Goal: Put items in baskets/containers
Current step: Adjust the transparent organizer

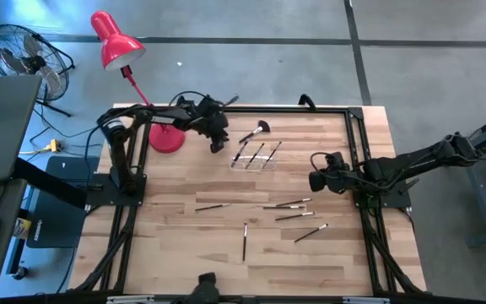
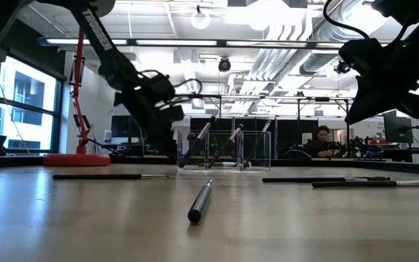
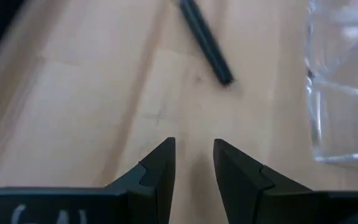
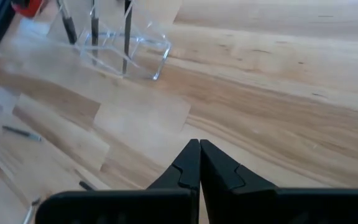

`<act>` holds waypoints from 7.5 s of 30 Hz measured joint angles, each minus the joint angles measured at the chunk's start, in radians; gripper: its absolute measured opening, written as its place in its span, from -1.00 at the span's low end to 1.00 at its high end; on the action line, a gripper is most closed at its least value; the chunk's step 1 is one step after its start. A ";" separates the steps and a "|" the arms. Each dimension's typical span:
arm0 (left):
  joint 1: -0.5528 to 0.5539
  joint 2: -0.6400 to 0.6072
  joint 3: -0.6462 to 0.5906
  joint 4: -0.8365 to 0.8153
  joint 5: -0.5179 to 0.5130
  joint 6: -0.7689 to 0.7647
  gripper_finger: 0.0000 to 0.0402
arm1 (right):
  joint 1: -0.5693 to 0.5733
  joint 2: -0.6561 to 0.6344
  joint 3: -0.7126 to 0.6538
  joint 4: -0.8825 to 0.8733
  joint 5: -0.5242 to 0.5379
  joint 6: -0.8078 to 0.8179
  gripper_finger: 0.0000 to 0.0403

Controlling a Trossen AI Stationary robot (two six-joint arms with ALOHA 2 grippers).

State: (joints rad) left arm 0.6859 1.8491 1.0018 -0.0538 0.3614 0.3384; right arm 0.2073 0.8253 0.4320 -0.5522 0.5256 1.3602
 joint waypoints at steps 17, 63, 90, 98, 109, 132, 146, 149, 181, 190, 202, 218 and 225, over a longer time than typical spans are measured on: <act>-0.071 0.159 0.327 -0.251 -0.023 0.147 -0.46 | -0.040 0.000 0.000 0.003 0.037 0.053 -1.00; -0.158 0.267 0.577 -0.623 -0.263 0.306 -0.46 | -0.050 0.000 0.001 0.004 0.002 -0.041 -1.00; -0.175 0.265 0.707 -0.684 -0.138 0.682 -1.00 | -0.050 0.000 0.001 0.020 0.019 -0.034 -1.00; -0.176 0.187 0.791 -0.761 -0.006 0.419 -1.00 | -0.050 0.000 0.001 0.020 0.020 -0.057 -1.00; -0.171 -0.029 0.709 -0.784 0.230 0.076 -1.00 | -0.050 0.000 0.000 0.019 0.071 -0.216 -1.00; -0.704 -0.401 -0.074 -0.011 -0.458 -0.798 -1.00 | -0.271 0.121 0.000 0.475 -0.427 -0.803 -1.00; -0.799 -0.728 -0.483 0.293 -0.607 -0.912 -1.00 | -0.341 0.465 0.255 0.573 -0.584 -0.993 -1.00; -0.798 -0.794 -0.531 0.285 -0.606 -0.911 -1.00 | -0.362 0.536 0.381 0.463 -0.568 -1.087 -1.00; -0.790 -0.881 -0.555 0.147 -0.589 -0.839 -1.00 | -0.633 0.965 0.994 -0.192 -0.596 -1.708 -0.36; -0.791 -0.881 -0.555 0.148 -0.599 -0.845 -1.00 | -0.632 1.040 0.994 -0.158 -0.656 -1.703 -0.35; -0.791 -0.881 -0.554 0.132 -0.604 -0.867 -1.00 | -0.632 1.095 0.994 -0.154 -0.676 -1.743 -0.42; -0.791 -0.881 -0.554 0.132 -0.609 -0.870 -1.00 | -0.632 1.095 0.994 -0.135 -0.745 -1.763 -0.97; -0.791 -0.881 -0.554 0.132 -0.611 -0.870 -1.00 | -0.632 1.072 0.993 -0.142 -0.761 -1.760 -0.98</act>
State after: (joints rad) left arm -0.1047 0.9684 0.4477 0.0780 -0.2493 -0.5320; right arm -0.4244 1.8972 1.4254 -0.6939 -0.2353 -0.4001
